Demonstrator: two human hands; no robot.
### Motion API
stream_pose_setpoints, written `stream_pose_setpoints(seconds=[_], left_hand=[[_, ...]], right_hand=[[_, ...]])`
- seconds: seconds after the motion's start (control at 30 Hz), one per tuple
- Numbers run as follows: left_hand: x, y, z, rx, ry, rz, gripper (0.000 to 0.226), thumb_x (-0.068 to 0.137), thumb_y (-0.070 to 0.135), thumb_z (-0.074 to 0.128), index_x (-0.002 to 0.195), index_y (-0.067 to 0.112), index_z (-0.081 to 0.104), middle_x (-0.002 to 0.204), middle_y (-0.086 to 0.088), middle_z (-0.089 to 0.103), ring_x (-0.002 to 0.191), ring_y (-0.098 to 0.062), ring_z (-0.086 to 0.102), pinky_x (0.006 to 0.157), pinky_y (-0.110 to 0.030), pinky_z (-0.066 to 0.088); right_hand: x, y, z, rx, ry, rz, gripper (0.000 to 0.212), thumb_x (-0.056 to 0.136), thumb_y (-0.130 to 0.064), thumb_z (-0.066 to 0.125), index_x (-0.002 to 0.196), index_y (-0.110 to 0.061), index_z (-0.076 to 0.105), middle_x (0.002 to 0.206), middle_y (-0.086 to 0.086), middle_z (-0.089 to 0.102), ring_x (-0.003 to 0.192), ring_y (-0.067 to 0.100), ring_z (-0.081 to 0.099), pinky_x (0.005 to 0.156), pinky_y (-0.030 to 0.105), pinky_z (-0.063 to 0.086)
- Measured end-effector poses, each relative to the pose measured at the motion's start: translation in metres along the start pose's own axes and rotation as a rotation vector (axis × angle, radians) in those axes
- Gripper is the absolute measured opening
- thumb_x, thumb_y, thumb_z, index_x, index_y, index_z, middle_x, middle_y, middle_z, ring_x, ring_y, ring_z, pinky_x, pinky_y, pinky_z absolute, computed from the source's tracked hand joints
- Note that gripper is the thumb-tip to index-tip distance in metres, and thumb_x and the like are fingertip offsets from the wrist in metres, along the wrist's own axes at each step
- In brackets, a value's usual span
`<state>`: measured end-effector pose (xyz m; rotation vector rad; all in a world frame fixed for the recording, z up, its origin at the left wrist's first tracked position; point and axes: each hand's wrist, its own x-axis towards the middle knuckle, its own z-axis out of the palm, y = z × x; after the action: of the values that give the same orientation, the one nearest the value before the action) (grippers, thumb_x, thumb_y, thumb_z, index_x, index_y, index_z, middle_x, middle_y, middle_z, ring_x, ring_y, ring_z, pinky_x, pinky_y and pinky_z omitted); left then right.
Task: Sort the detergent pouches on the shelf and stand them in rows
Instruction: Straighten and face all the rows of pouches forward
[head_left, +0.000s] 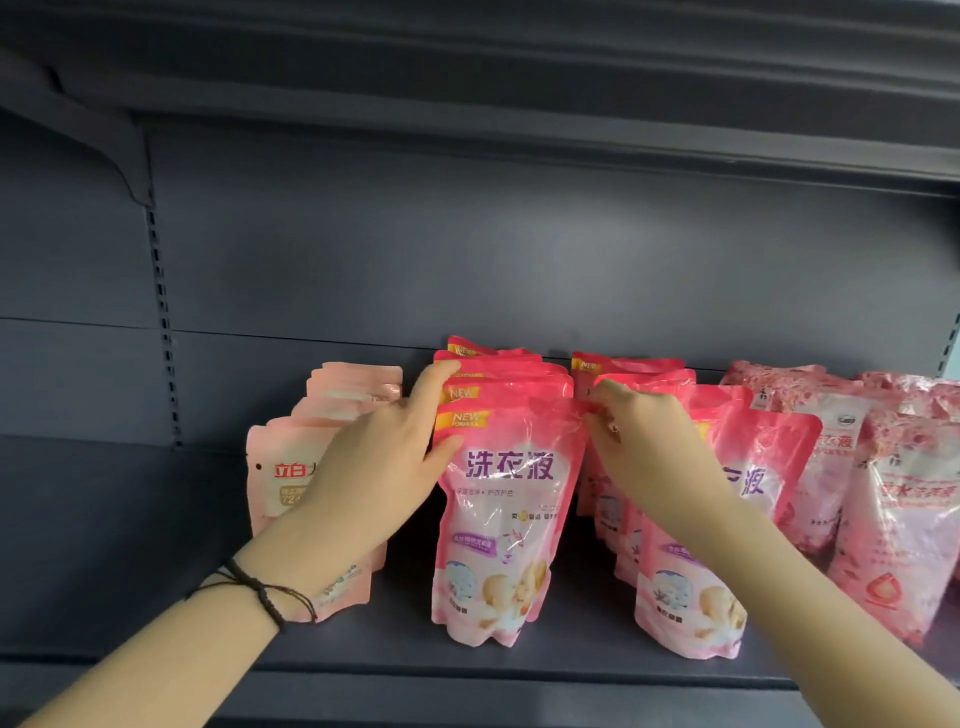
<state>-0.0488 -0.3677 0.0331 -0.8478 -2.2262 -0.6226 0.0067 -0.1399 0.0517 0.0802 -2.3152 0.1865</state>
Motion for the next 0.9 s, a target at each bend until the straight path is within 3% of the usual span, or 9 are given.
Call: stream_pose_setpoints(seconds=[0.1, 0.17, 0.27, 0.33, 0.4, 0.5, 0.7, 0.83, 0.9], left_hand=[[-0.031, 0.008, 0.013, -0.089, 0.063, -0.036, 0.072, 0.088, 0.035, 0.062, 0.138, 0.048, 0.011, 0.072, 0.011, 0.059, 0.052, -0.005, 0.059, 0.043, -0.027, 0.053], [-0.056, 0.012, 0.029, -0.184, 0.048, -0.096, 0.074, 0.086, 0.037, 0.062, 0.134, 0.052, 0.008, 0.090, 0.017, 0.057, 0.065, 0.000, 0.062, 0.051, -0.021, 0.056], [-0.091, 0.023, 0.058, -0.368, -0.025, -0.189, 0.069, 0.079, 0.044, 0.068, 0.125, 0.059, 0.019, 0.105, 0.033, 0.044, 0.092, 0.016, 0.051, 0.071, -0.002, 0.045], [-0.104, 0.029, 0.072, -0.504, -0.046, -0.249, 0.075, 0.072, 0.042, 0.078, 0.122, 0.062, 0.026, 0.114, 0.036, 0.041, 0.104, 0.019, 0.046, 0.077, 0.002, 0.041], [-0.106, 0.028, 0.081, -0.574, -0.052, -0.289, 0.086, 0.069, 0.030, 0.083, 0.123, 0.063, 0.025, 0.121, 0.031, 0.042, 0.107, 0.011, 0.052, 0.079, -0.001, 0.044], [-0.098, 0.020, 0.086, -0.597, -0.130, -0.312, 0.092, 0.073, 0.014, 0.081, 0.122, 0.064, 0.021, 0.127, 0.022, 0.042, 0.109, -0.003, 0.057, 0.084, -0.010, 0.049], [-0.085, 0.022, 0.095, -0.600, -0.150, -0.329, 0.085, 0.079, 0.007, 0.074, 0.125, 0.052, 0.019, 0.131, 0.011, 0.037, 0.108, 0.006, 0.049, 0.081, -0.005, 0.046], [-0.080, 0.020, 0.104, -0.563, -0.113, -0.359, 0.091, 0.080, 0.004, 0.073, 0.141, 0.039, 0.016, 0.132, 0.005, 0.039, 0.109, 0.003, 0.049, 0.086, -0.010, 0.048], [-0.078, 0.018, 0.108, -0.534, -0.080, -0.347, 0.090, 0.081, 0.003, 0.072, 0.138, 0.044, 0.015, 0.131, 0.008, 0.038, 0.108, 0.005, 0.048, 0.084, -0.005, 0.045]], right_hand=[[-0.026, -0.004, 0.008, 0.153, 0.026, -0.007, 0.035, 0.093, -0.016, 0.057, 0.126, -0.017, 0.045, 0.061, -0.003, 0.058, 0.048, 0.013, 0.053, 0.044, 0.032, 0.044], [-0.049, -0.011, 0.019, 0.290, -0.011, 0.039, 0.066, 0.091, -0.023, 0.061, 0.144, -0.033, 0.022, 0.067, -0.007, 0.060, 0.051, 0.009, 0.057, 0.046, 0.030, 0.050], [-0.081, -0.019, 0.039, 0.439, -0.087, 0.126, 0.095, 0.084, -0.040, 0.064, 0.143, -0.057, -0.008, 0.096, -0.015, 0.063, 0.066, 0.007, 0.065, 0.058, 0.030, 0.057], [-0.100, -0.023, 0.056, 0.531, -0.160, 0.137, 0.097, 0.081, -0.048, 0.067, 0.140, -0.063, -0.009, 0.109, -0.025, 0.055, 0.077, -0.003, 0.063, 0.064, 0.017, 0.055], [-0.114, -0.027, 0.073, 0.585, -0.236, 0.128, 0.097, 0.081, -0.046, 0.070, 0.136, -0.069, -0.006, 0.113, -0.026, 0.048, 0.093, -0.011, 0.055, 0.072, 0.005, 0.045], [-0.120, -0.027, 0.089, 0.589, -0.213, 0.143, 0.097, 0.081, -0.041, 0.072, 0.133, -0.073, -0.004, 0.110, -0.023, 0.046, 0.099, -0.008, 0.051, 0.075, 0.005, 0.044], [-0.103, -0.019, 0.097, 0.596, -0.268, 0.169, 0.103, 0.084, -0.029, 0.072, 0.130, -0.075, -0.008, 0.130, -0.020, 0.035, 0.100, -0.010, 0.052, 0.078, 0.006, 0.046], [-0.094, -0.015, 0.101, 0.629, -0.283, 0.159, 0.094, 0.088, -0.033, 0.067, 0.133, -0.072, -0.006, 0.123, -0.009, 0.043, 0.087, -0.011, 0.053, 0.075, 0.007, 0.046], [-0.088, -0.013, 0.102, 0.586, -0.300, 0.143, 0.096, 0.089, -0.034, 0.065, 0.131, -0.073, -0.011, 0.121, -0.007, 0.045, 0.083, -0.005, 0.054, 0.077, 0.010, 0.047]])
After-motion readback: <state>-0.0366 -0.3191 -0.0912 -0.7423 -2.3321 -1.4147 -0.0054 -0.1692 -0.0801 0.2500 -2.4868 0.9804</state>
